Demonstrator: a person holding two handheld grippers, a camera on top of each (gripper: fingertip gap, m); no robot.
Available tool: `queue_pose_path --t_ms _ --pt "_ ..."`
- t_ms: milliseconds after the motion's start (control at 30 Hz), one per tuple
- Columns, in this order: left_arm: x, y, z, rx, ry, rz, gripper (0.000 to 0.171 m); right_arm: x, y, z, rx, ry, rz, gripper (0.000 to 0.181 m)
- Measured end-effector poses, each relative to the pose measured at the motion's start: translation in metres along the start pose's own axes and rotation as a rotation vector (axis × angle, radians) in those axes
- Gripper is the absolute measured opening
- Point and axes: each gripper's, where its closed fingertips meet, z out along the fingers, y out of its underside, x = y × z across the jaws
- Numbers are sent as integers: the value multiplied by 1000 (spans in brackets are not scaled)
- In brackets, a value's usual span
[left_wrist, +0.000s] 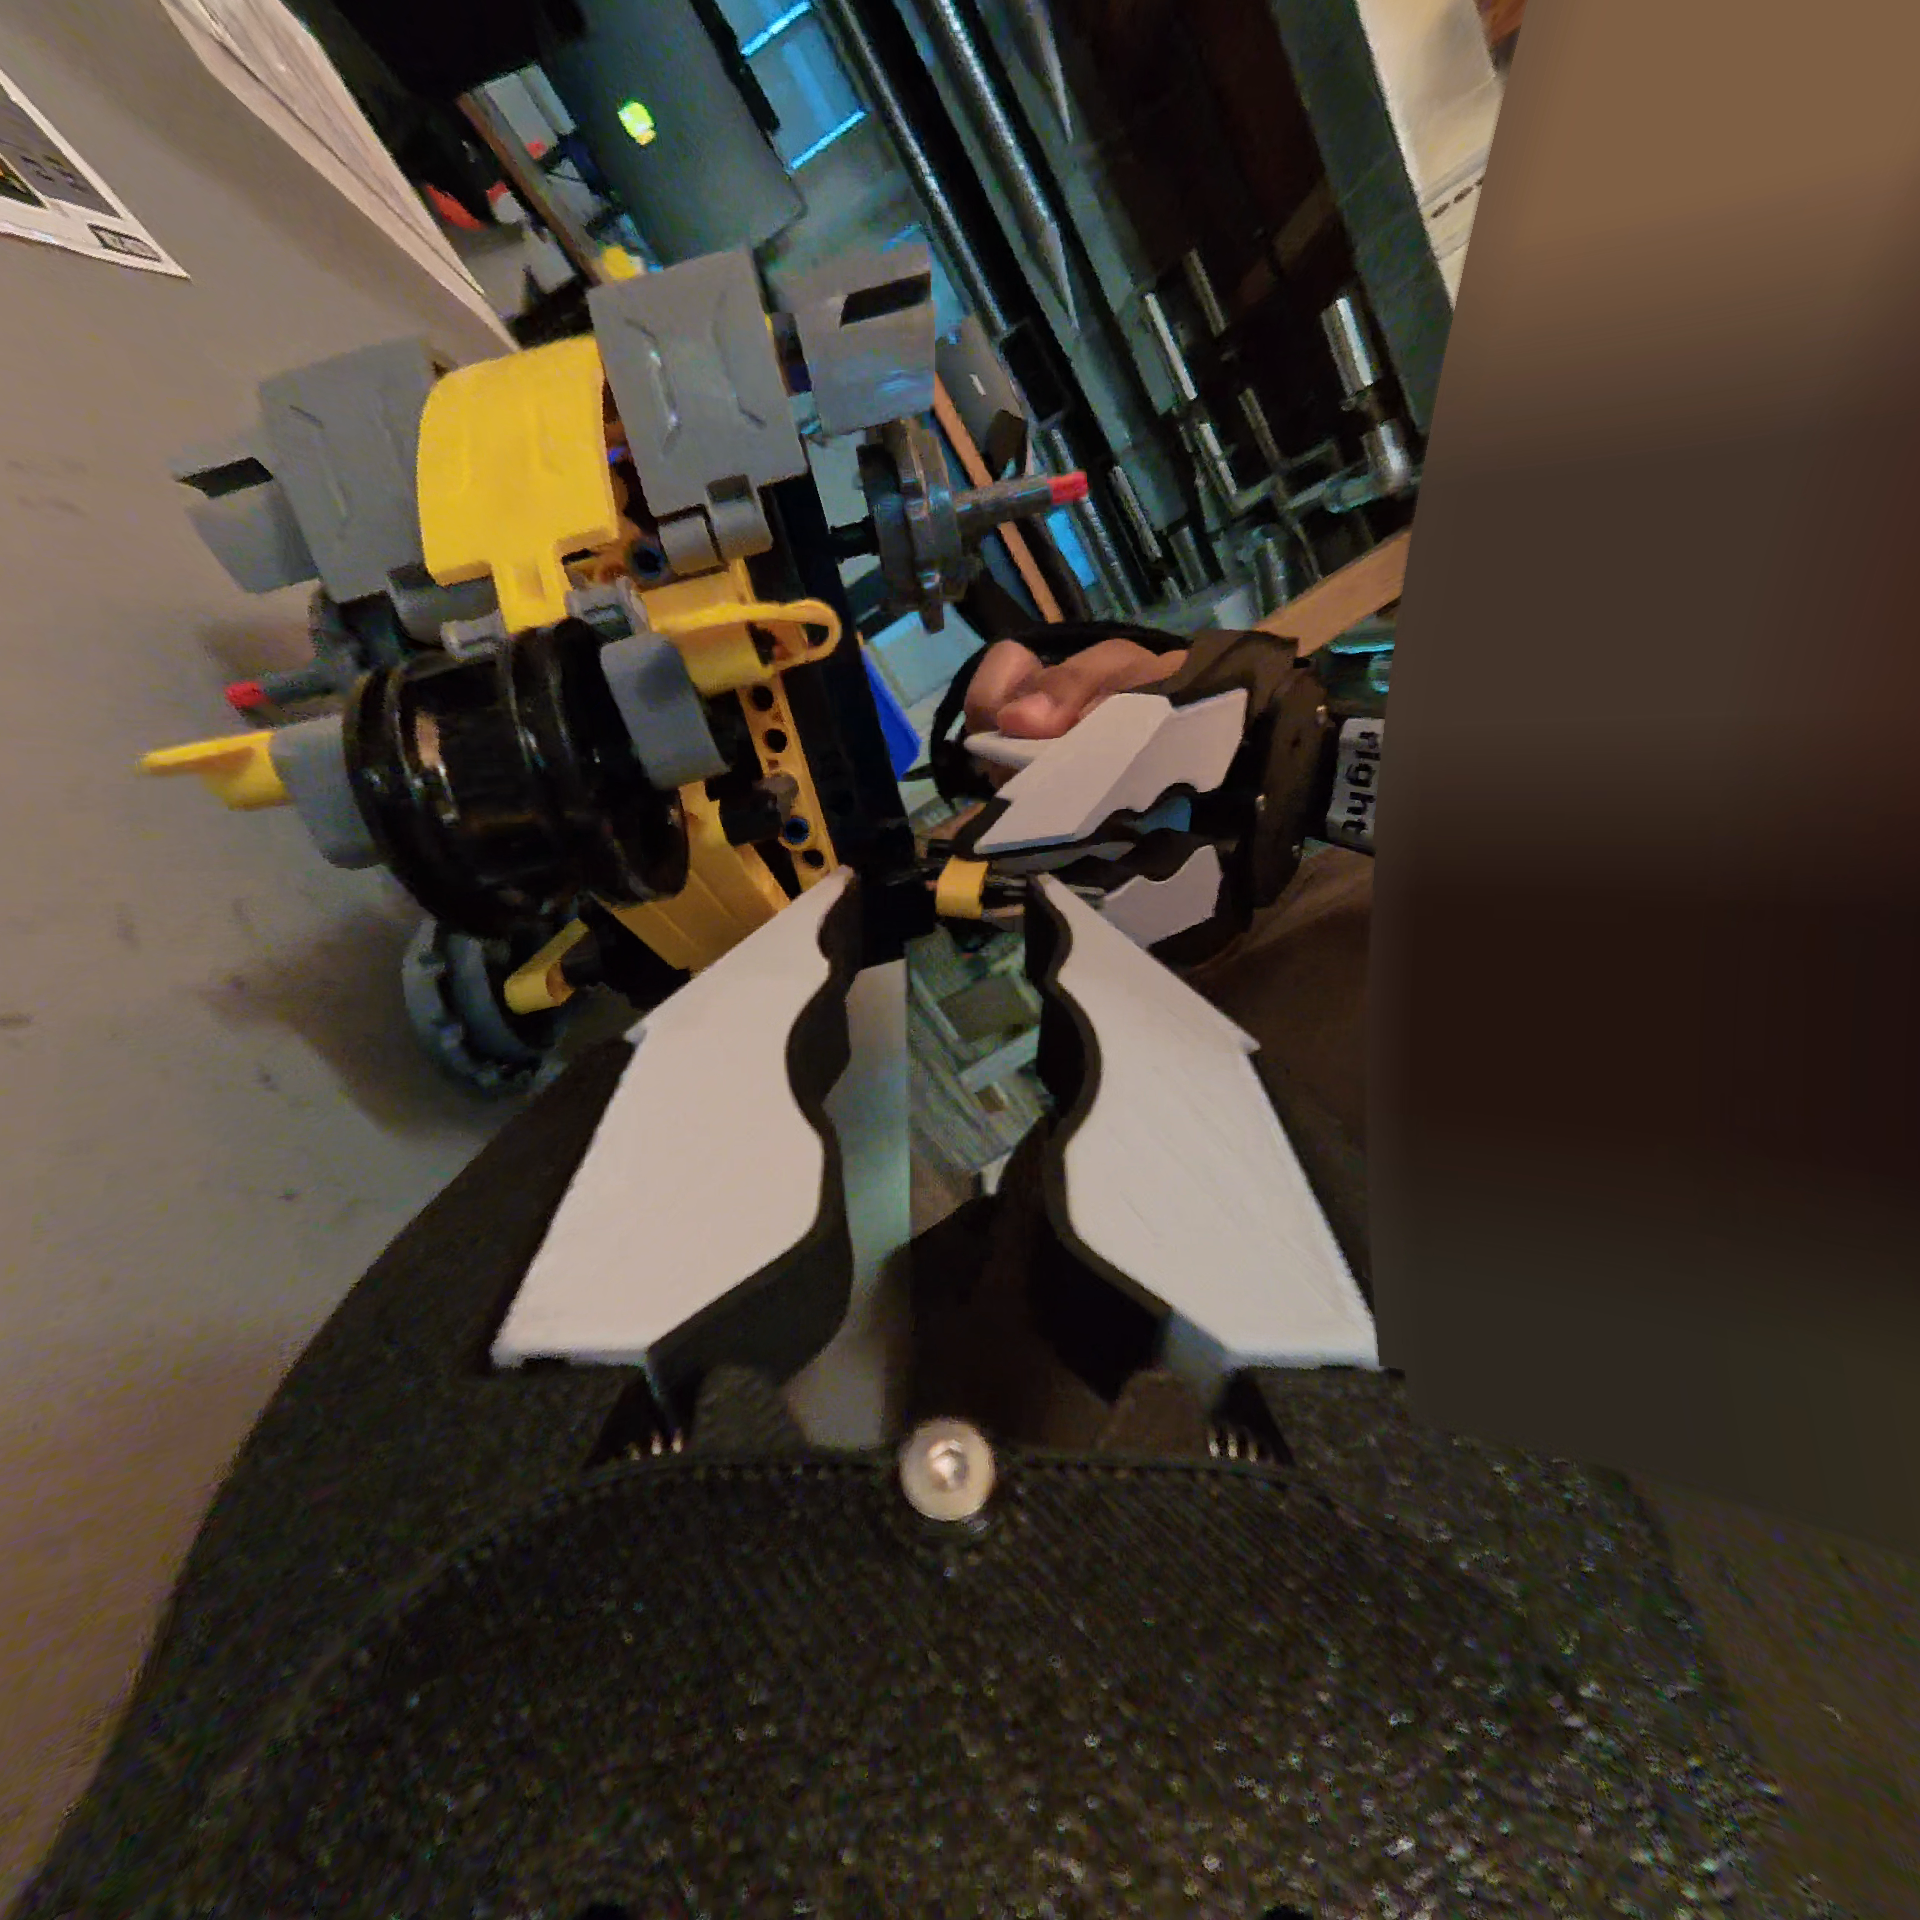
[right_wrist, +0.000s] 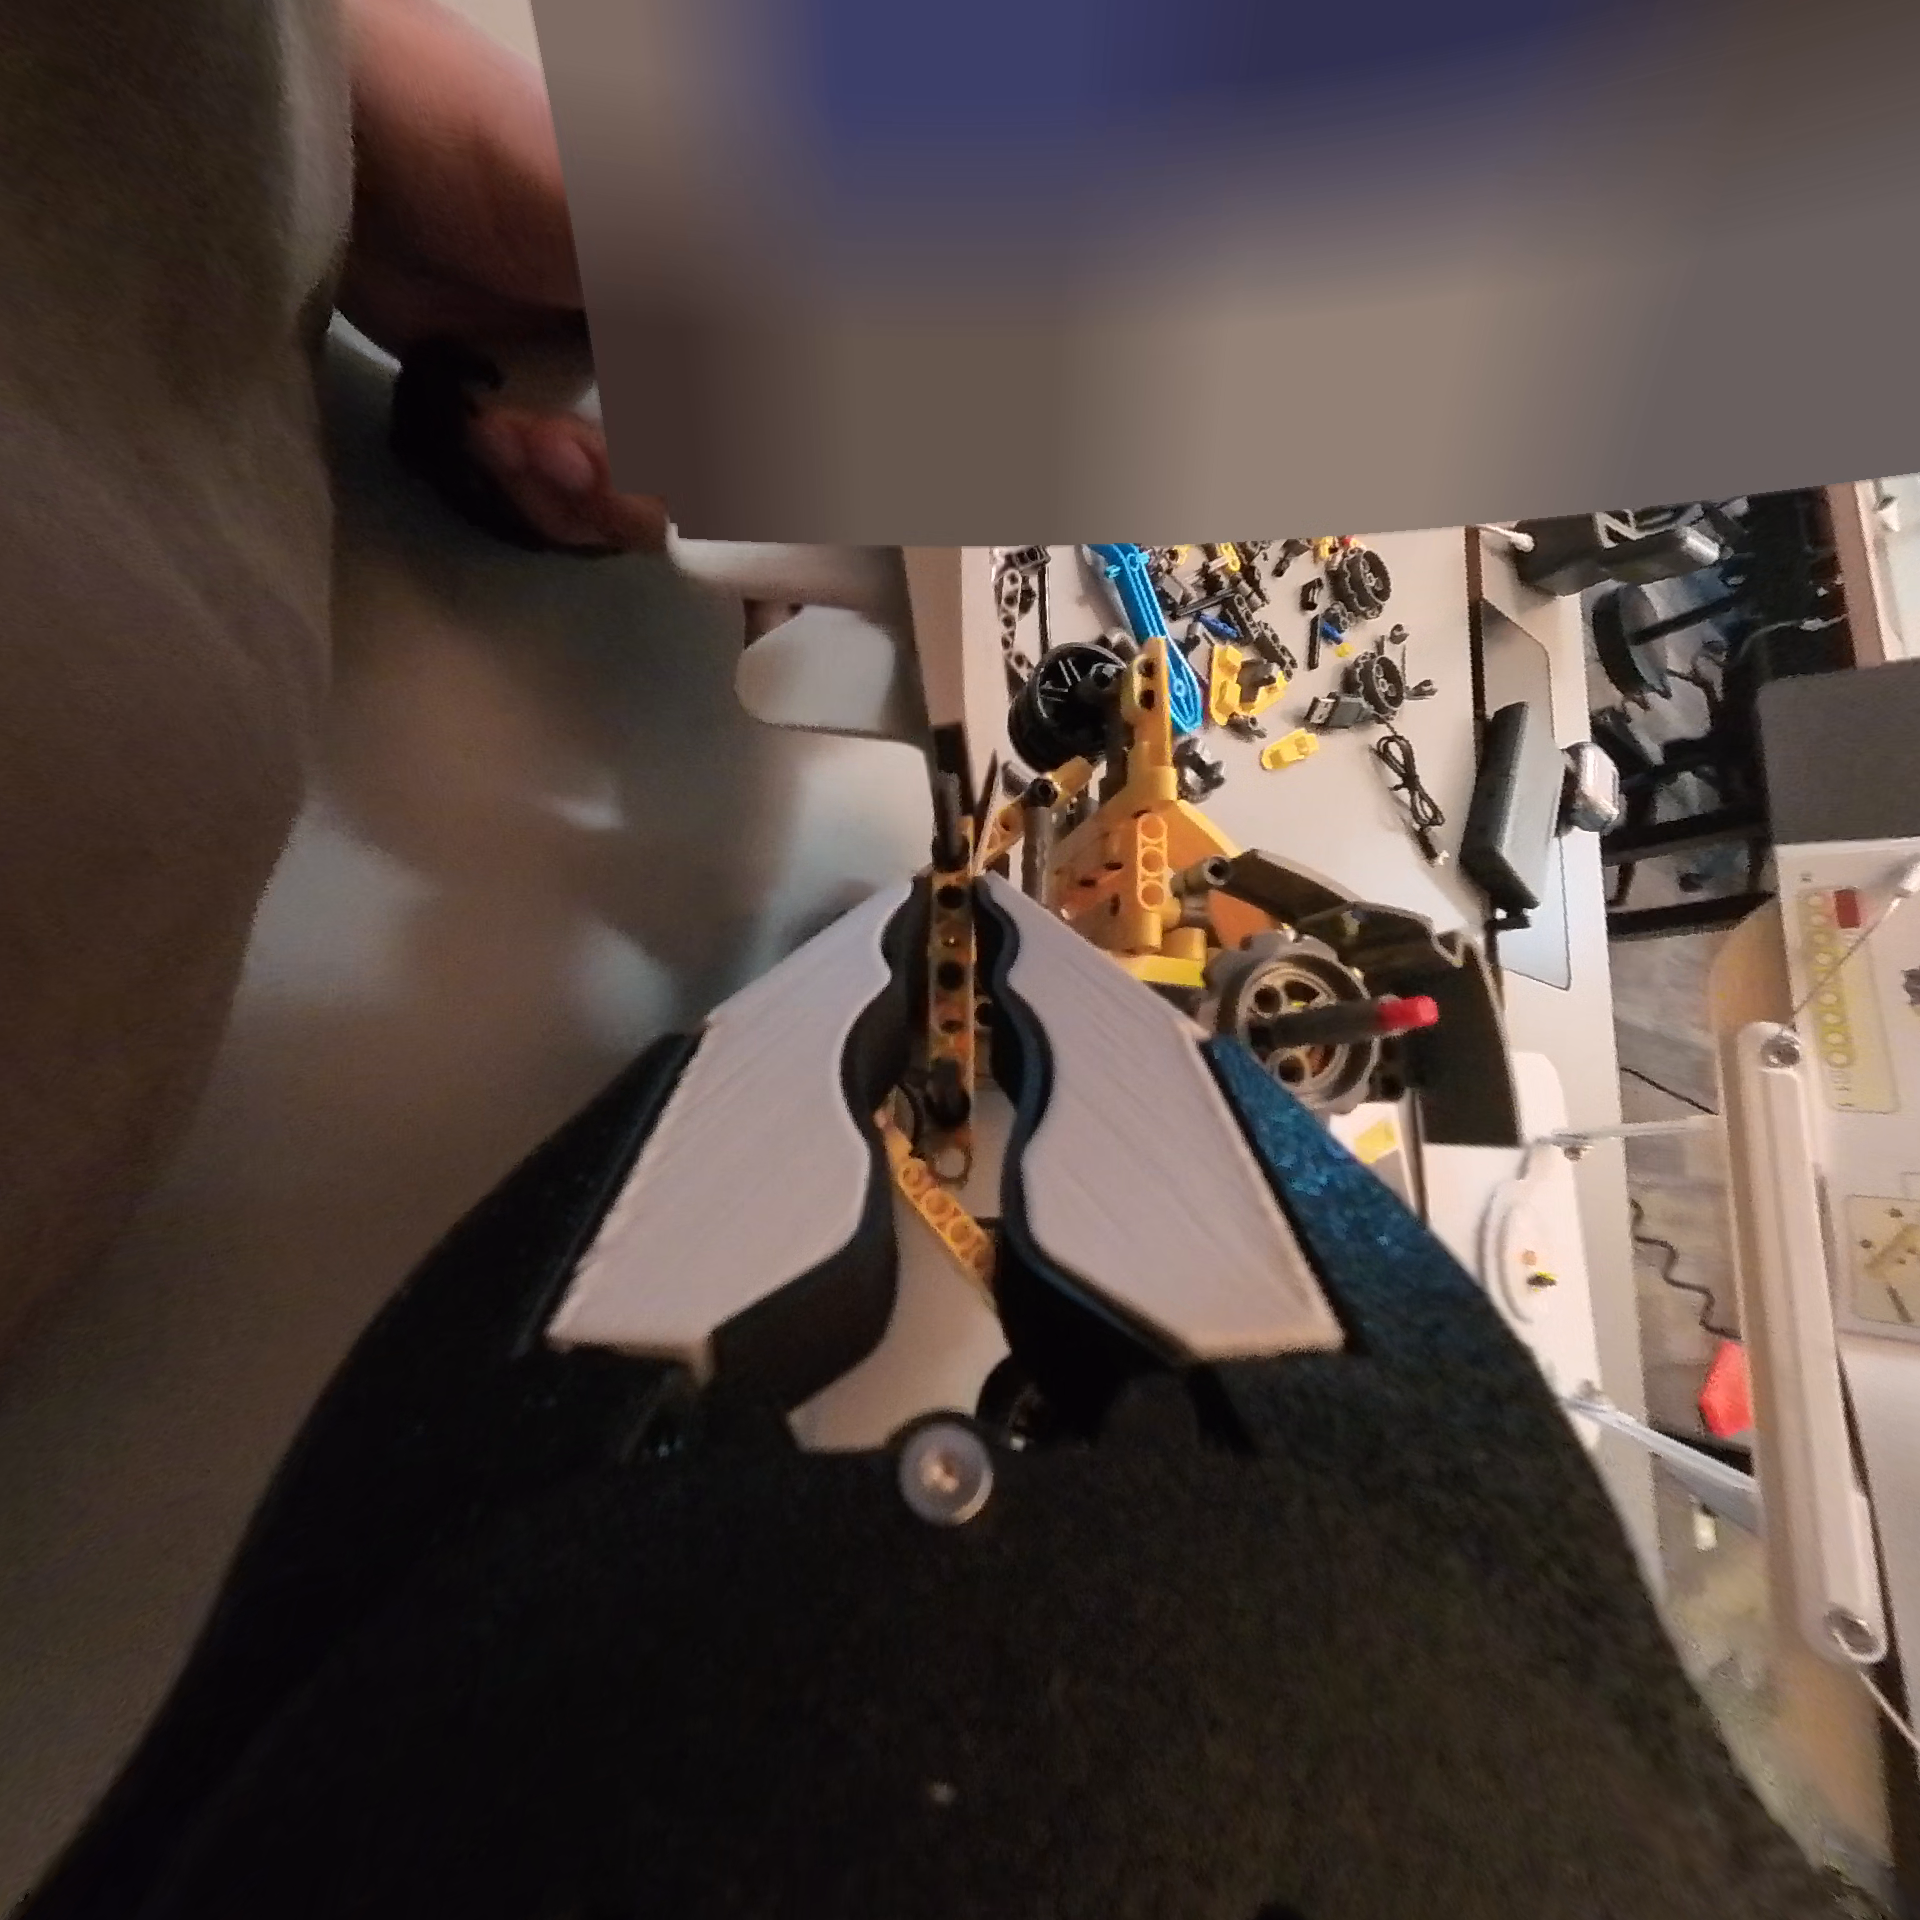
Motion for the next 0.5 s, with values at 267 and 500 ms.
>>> queue_pose_path --t_ms 267,500 --pt "-2 4 6 -25 10 -27 18 3 3 -3 74 -21 115 7" --pt "-2 4 7 -18 -22 -40 18 3 7 -3 73 -19 103 8"
